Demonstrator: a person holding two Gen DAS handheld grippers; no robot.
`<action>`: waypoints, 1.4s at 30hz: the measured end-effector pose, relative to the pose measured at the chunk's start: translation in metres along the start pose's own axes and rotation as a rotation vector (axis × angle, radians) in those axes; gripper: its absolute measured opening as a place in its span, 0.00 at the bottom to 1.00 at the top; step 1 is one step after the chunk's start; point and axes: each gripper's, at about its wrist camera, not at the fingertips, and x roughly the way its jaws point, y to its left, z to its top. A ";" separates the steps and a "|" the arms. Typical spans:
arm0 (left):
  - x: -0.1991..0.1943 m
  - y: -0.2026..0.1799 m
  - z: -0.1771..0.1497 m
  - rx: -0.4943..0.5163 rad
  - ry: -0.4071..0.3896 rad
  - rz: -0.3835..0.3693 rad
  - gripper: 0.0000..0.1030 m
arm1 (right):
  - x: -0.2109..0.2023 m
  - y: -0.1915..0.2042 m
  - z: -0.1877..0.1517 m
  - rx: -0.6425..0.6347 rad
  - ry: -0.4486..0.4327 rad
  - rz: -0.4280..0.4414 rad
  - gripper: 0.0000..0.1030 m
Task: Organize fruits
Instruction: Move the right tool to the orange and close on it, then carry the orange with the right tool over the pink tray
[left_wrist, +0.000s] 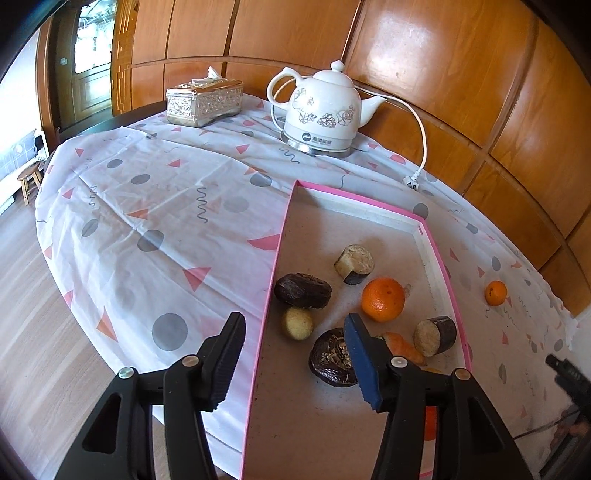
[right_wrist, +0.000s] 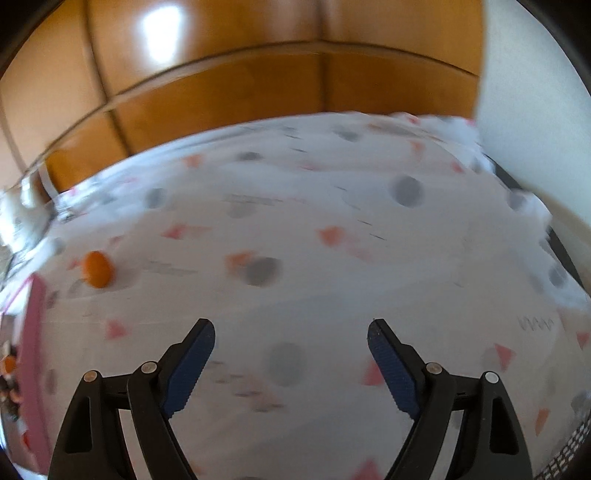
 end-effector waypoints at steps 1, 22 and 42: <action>0.000 0.000 0.000 0.001 0.001 0.000 0.55 | -0.001 0.009 0.002 -0.020 0.001 0.024 0.84; 0.003 -0.001 0.000 0.019 0.004 0.008 0.61 | 0.051 0.166 0.043 -0.320 0.058 0.200 0.84; -0.001 -0.010 -0.001 0.037 0.004 0.001 0.61 | 0.038 0.130 0.011 -0.319 0.121 0.240 0.35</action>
